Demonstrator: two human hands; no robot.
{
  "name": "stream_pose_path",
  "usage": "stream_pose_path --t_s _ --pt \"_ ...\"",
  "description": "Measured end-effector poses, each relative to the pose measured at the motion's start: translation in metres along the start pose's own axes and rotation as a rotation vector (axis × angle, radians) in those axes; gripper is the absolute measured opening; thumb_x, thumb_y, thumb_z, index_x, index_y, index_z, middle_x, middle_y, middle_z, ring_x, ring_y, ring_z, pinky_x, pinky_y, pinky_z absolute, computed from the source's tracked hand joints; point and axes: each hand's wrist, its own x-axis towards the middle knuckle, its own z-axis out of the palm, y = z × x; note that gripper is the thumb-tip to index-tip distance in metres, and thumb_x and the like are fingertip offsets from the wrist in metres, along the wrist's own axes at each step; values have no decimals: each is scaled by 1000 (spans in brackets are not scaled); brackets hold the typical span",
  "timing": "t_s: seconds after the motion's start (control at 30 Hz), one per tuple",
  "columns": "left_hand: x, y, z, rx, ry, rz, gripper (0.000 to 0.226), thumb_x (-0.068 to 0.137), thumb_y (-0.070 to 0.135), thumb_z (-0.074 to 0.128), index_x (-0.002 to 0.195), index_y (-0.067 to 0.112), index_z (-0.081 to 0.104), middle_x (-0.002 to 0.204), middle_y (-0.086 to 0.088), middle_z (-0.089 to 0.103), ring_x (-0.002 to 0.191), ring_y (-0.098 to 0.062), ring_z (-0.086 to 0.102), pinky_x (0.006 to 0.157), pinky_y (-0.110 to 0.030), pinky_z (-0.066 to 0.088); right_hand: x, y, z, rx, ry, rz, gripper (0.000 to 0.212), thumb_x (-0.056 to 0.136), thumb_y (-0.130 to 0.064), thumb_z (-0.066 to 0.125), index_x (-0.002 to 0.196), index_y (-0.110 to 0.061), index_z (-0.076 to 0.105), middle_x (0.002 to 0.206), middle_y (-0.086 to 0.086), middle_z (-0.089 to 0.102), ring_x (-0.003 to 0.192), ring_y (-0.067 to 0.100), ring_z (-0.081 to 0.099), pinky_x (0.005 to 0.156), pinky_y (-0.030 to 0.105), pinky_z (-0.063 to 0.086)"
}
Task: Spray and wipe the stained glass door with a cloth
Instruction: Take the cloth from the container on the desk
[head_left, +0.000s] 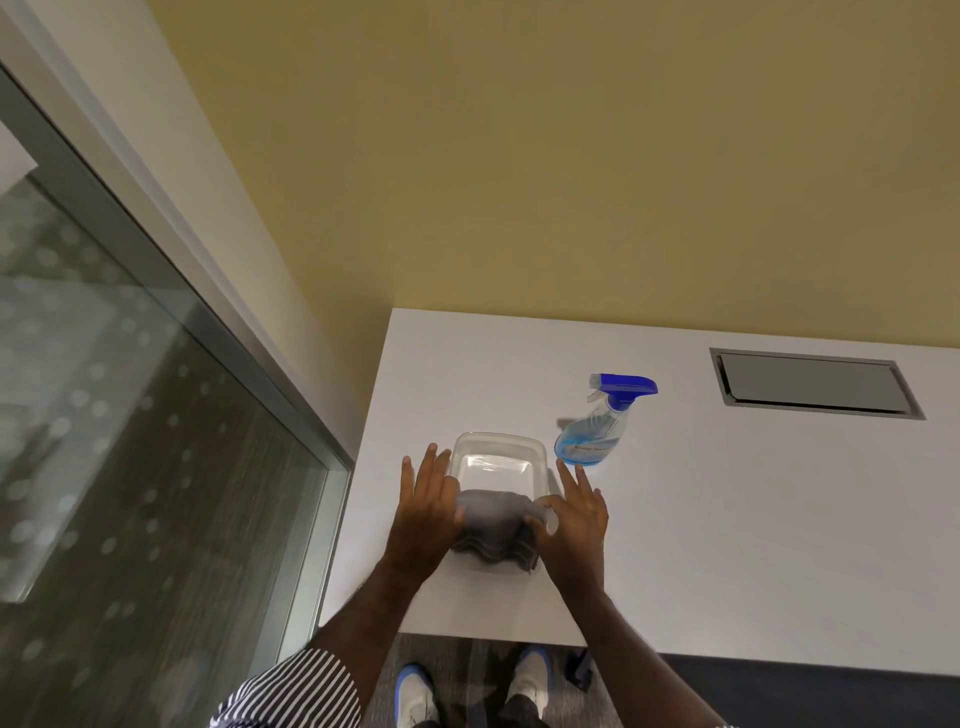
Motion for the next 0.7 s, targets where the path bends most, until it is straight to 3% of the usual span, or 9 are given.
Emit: stream_pose_path --t_s 0.1,0.17,0.37,0.57,0.7 --pt "-5 -3 6 -12 168 45 37 101 36 55 89 4 69 130 -26 66 135 -47 51 104 -70 45 -4 -8 -7 69 -9 52 38 98 -55 52 106 -25 73 162 -6 33 156 21 19 126 50 10" --pt "-8 -4 9 -18 248 80 37 104 34 54 88 4 69 130 -26 66 136 -47 50 105 -70 43 -6 -13 -12 108 8 71 47 95 -62 49 108 -25 73 160 -11 28 155 16 16 125 44 7" --pt "-19 -10 8 -138 274 75 28 97 33 68 103 6 71 141 -23 60 145 -43 41 113 -71 34 -13 -23 -25 131 91 51 42 89 -59 55 97 -24 76 155 7 52 149 29 38 116 55 32" --pt "-26 -15 -18 -337 193 28 30 106 41 37 111 21 59 153 -12 50 152 -28 31 125 -57 11 -22 -29 -34 154 90 20 25 91 -47 67 101 -25 75 155 -4 45 149 27 38 116 53 33" --pt "-30 -21 -35 -539 212 -17 25 101 36 53 117 19 62 160 -3 40 156 -17 19 130 -42 -1 -24 -43 -48 211 127 -20 18 89 -36 72 102 -24 74 159 -1 45 150 24 38 117 47 33"
